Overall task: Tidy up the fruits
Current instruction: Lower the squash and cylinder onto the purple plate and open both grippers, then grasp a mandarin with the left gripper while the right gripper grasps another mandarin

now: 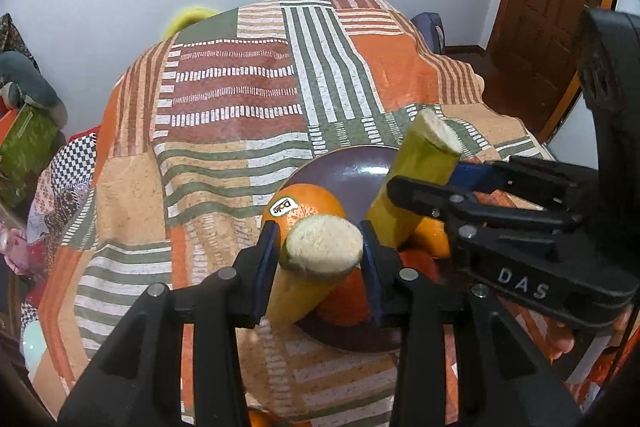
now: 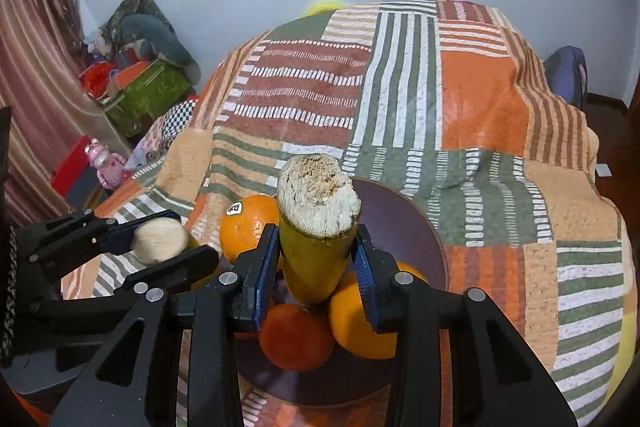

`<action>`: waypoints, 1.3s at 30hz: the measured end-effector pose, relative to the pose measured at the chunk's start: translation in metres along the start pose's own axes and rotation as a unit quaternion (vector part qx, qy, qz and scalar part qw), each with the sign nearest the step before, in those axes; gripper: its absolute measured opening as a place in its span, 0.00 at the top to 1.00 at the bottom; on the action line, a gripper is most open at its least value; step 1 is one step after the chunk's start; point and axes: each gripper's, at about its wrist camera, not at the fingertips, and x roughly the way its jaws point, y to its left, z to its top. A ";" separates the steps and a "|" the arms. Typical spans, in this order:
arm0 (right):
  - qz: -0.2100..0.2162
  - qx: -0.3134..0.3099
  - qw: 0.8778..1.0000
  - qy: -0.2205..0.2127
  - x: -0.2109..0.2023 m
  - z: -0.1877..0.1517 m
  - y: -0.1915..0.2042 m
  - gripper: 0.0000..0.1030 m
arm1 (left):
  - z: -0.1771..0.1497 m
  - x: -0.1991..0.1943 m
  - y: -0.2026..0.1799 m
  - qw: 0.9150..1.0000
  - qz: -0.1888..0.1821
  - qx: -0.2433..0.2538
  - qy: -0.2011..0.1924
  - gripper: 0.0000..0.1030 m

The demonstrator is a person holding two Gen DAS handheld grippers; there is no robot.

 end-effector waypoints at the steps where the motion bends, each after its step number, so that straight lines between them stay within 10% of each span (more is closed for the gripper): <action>1: 0.002 0.003 1.000 0.003 0.001 0.000 -0.001 0.67 | 0.000 -0.001 0.000 1.000 0.000 -0.001 -0.003 0.61; 9: 0.002 0.022 1.000 0.018 0.007 0.001 -0.008 0.65 | 0.005 -0.003 0.004 1.000 0.001 -0.013 -0.014 0.41; 19: -0.032 -0.011 0.999 -0.031 -0.036 0.001 -0.003 0.42 | -0.002 -0.030 -0.001 0.999 -0.007 -0.006 -0.031 0.40; 39: -0.069 -0.076 0.994 -0.046 -0.101 -0.059 0.025 0.30 | -0.080 -0.098 0.038 0.999 0.021 -0.017 -0.022 0.40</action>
